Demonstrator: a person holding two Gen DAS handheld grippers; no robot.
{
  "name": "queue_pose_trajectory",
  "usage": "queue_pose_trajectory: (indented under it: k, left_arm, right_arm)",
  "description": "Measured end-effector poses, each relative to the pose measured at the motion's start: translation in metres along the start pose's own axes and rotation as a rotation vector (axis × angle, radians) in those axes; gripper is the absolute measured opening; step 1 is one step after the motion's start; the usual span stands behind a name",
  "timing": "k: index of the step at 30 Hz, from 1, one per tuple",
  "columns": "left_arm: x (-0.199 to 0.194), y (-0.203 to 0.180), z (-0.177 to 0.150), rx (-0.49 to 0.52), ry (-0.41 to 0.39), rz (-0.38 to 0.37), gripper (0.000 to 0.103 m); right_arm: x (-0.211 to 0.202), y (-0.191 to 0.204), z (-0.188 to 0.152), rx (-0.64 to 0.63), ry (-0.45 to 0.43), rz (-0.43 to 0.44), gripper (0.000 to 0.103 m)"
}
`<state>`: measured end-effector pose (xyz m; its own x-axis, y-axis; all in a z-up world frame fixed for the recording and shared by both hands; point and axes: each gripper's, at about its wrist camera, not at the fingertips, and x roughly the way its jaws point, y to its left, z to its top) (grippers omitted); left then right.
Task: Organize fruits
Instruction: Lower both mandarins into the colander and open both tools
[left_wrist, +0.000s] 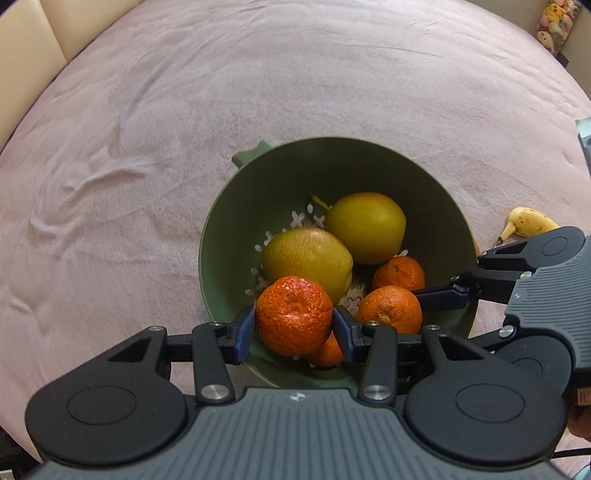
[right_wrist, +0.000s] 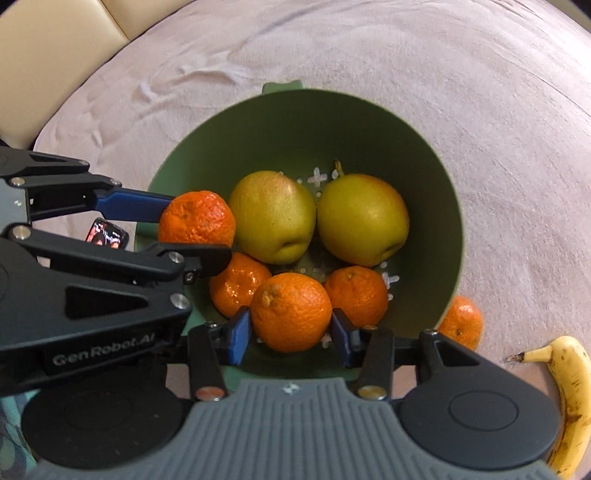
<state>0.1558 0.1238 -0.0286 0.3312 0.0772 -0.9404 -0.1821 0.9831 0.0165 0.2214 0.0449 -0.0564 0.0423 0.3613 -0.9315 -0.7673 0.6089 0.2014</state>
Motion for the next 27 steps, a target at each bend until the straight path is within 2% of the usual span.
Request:
queue_pose_trajectory:
  k: [7, 15, 27]
  left_arm:
    - [0.01, 0.0, 0.0, -0.011, 0.053, 0.006, 0.052]
    - [0.012, -0.001, 0.001, -0.014, 0.05, 0.015, 0.054]
    - [0.01, -0.001, 0.0, -0.012, 0.043, 0.026, 0.061]
  right_arm:
    - [0.011, 0.009, 0.007, -0.04, 0.052, -0.015, 0.044]
    - [0.024, 0.019, 0.011, -0.058, 0.08, -0.045, 0.044]
    - [0.021, 0.017, 0.008, -0.049, 0.074, -0.042, 0.045]
